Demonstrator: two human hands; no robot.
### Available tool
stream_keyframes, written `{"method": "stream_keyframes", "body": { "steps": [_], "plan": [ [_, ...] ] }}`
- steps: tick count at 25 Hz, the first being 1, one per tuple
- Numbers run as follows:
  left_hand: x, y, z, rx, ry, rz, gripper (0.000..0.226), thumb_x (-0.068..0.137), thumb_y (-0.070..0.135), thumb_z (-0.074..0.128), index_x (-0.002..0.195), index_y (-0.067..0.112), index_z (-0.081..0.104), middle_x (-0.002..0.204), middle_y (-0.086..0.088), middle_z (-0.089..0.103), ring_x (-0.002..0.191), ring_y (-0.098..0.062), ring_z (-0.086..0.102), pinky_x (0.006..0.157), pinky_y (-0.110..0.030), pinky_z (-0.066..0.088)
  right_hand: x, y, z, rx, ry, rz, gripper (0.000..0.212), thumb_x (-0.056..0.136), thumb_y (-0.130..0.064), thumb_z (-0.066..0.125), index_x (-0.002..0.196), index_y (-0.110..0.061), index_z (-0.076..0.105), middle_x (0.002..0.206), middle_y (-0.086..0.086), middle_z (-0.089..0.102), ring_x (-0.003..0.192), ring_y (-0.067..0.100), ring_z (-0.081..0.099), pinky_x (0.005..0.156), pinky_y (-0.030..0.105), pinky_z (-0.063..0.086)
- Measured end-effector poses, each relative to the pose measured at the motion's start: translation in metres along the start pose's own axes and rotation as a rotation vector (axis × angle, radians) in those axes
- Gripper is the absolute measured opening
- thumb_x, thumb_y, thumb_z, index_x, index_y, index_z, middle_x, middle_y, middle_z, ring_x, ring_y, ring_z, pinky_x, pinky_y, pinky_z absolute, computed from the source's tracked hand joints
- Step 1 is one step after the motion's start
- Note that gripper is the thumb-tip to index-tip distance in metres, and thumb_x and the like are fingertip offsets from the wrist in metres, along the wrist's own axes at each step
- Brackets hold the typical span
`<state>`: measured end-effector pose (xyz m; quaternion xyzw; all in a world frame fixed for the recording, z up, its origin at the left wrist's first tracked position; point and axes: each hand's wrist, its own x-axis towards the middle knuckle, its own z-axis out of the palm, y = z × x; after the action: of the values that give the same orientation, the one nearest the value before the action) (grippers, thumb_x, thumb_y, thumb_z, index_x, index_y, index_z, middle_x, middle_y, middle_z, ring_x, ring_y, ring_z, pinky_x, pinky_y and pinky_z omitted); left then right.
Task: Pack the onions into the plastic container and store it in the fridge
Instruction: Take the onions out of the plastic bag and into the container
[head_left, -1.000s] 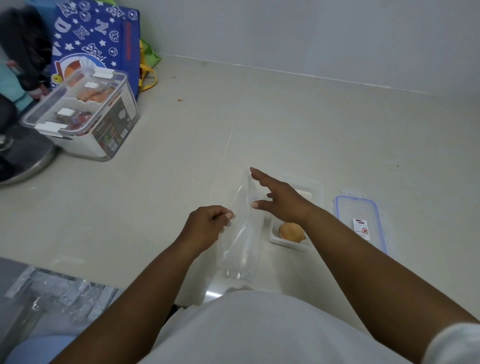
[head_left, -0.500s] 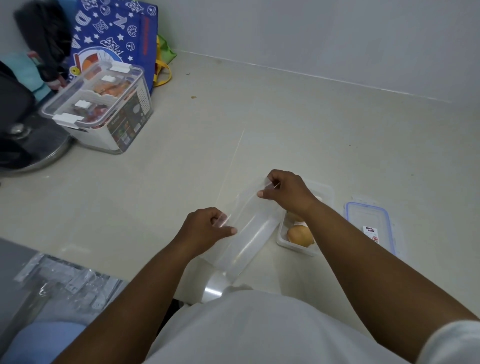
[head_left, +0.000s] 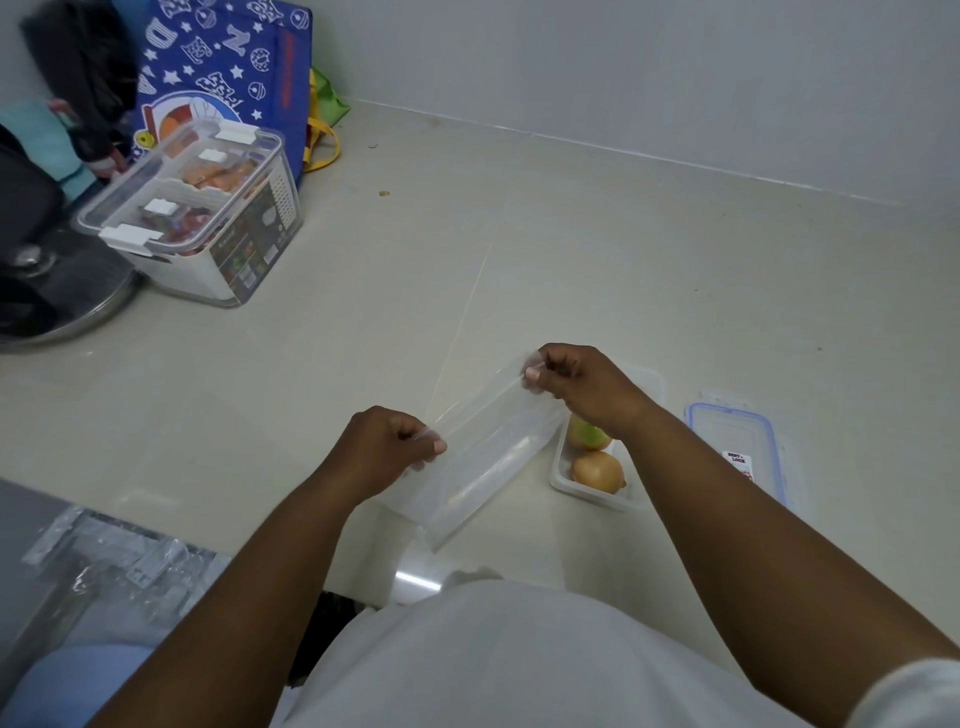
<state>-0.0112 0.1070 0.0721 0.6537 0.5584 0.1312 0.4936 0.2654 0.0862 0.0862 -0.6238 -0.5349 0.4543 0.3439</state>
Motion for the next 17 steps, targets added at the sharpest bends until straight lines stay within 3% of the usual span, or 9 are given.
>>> {"method": "stream_keyframes", "body": {
  "steps": [4,12,17],
  "plan": [
    [0.0,-0.0037,-0.0001,-0.056,-0.043,-0.013,0.012,0.08,0.029,0.073,0.07,0.023,0.078,0.073,0.001,0.077,0.065,-0.01,0.069,0.058,-0.022,0.052,-0.0009,0.0011,0.001,0.036,-0.002,0.003,0.013,0.093,-0.013,0.062,0.094,-0.004,0.071,0.087,0.003,0.073,0.086,0.013,0.068,0.086,0.027,0.052],
    [-0.0001,-0.0043,0.0004,-0.137,-0.088,-0.036,0.014,0.085,0.029,0.069,0.079,0.021,0.079,0.075,0.003,0.078,0.064,-0.007,0.07,0.052,-0.017,0.051,-0.0018,-0.0001,-0.0014,0.037,-0.015,-0.017,0.012,0.094,-0.01,0.059,0.097,-0.005,0.07,0.084,0.001,0.072,0.078,0.006,0.066,0.071,0.011,0.049],
    [0.0021,-0.0049,0.0056,-0.142,-0.118,-0.05,0.016,0.088,0.026,0.065,0.08,0.018,0.077,0.076,0.0,0.077,0.064,-0.007,0.069,0.053,-0.018,0.051,0.0006,0.0029,0.0026,-0.031,0.035,0.016,0.009,0.094,-0.018,0.06,0.093,-0.016,0.069,0.09,-0.003,0.071,0.087,0.01,0.066,0.083,0.023,0.05]
  ]
}}
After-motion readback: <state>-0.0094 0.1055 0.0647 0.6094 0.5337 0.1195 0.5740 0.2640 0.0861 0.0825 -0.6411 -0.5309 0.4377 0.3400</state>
